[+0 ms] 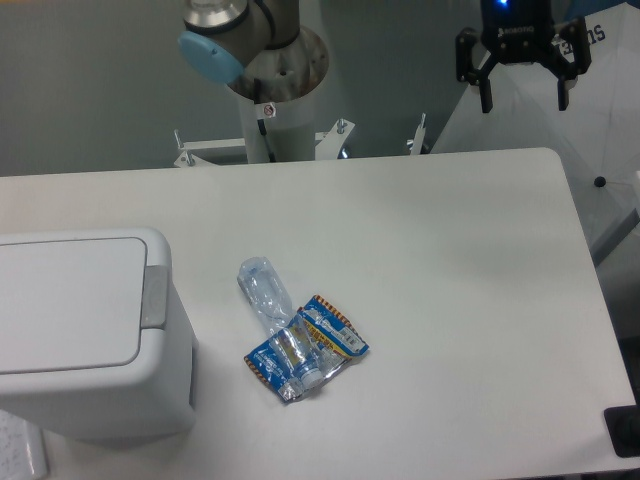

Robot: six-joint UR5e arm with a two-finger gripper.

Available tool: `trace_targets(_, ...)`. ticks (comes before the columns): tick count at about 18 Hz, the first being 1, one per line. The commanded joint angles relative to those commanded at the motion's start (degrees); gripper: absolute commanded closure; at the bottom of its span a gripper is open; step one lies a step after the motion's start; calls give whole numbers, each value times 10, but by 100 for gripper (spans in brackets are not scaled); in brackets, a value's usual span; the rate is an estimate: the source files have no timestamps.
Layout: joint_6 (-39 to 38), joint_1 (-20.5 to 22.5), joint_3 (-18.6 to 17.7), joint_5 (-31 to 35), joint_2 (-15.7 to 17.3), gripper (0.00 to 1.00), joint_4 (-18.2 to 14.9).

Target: Open the trash can

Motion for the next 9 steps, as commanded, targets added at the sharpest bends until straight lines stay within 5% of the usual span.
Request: trace_targets(9, -180, -38, 28, -6, -33, 0, 3)
